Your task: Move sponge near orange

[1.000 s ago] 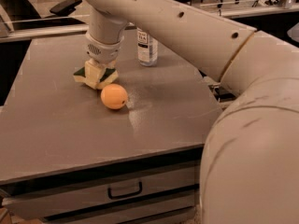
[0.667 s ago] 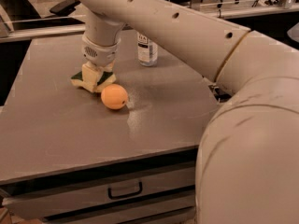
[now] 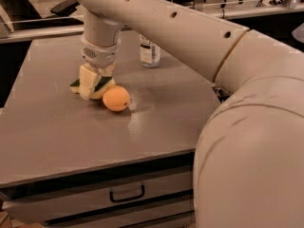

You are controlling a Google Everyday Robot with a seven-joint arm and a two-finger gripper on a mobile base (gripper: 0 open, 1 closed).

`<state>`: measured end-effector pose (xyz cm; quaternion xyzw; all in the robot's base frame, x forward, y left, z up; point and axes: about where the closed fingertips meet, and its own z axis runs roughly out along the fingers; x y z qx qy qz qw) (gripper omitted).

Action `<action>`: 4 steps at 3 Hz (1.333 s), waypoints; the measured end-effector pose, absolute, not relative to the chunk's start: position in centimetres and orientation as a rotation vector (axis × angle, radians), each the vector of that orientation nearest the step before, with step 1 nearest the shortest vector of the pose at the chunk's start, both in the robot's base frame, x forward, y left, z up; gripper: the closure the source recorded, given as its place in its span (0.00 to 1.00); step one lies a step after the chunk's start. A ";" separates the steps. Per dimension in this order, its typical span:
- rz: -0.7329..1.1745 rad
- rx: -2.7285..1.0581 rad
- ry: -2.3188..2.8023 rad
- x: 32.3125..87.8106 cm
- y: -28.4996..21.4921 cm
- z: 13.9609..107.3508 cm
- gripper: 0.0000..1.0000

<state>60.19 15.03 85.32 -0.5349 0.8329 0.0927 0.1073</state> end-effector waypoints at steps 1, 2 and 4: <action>0.281 -1.536 2.412 61.0 15.2 87.1 0.00; 0.287 -1.346 2.276 63.3 13.6 93.9 0.00; 0.248 -1.117 2.190 63.9 9.4 99.7 0.00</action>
Offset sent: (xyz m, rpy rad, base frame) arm 0.0541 -0.0362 0.1618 0.3103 -0.3623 -0.1742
